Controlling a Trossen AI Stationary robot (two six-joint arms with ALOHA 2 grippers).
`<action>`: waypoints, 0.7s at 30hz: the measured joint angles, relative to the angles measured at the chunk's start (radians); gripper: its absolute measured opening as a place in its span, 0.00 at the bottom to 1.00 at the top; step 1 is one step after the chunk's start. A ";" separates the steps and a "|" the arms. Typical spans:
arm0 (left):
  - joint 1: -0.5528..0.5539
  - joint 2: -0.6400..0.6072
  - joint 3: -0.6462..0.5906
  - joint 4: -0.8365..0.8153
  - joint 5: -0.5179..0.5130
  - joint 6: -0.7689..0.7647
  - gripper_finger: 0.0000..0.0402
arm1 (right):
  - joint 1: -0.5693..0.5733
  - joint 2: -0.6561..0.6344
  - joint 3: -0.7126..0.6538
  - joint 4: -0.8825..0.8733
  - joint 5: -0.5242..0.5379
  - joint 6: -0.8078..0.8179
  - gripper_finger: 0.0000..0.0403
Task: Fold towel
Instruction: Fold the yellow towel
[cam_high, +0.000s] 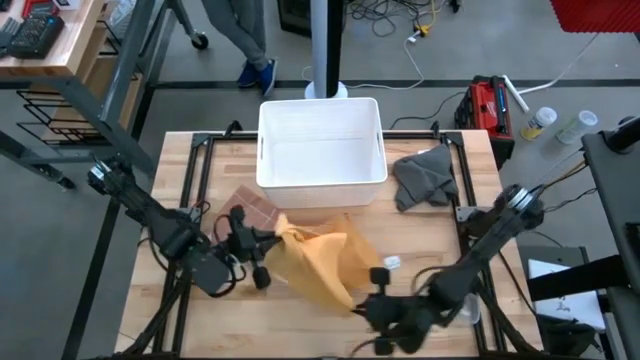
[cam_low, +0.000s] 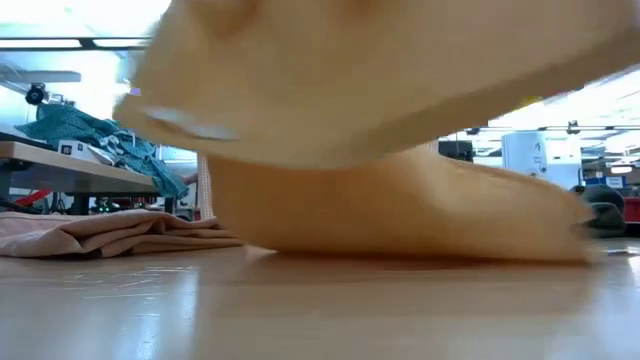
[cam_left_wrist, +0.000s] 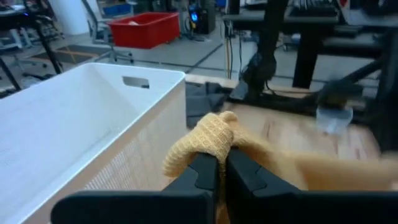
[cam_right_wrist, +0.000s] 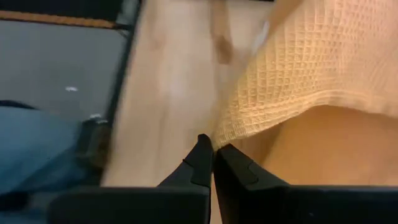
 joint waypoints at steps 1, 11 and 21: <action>-0.009 -0.005 0.000 0.002 -0.009 0.000 0.00 | -0.015 0.032 0.012 0.005 0.005 0.002 0.00; -0.025 0.004 0.000 -0.012 0.016 0.050 0.00 | -0.207 0.203 0.031 0.139 -0.273 -0.031 0.23; -0.197 0.009 0.063 0.025 0.078 0.214 0.00 | -0.161 0.064 0.030 -0.129 -0.206 -0.004 0.45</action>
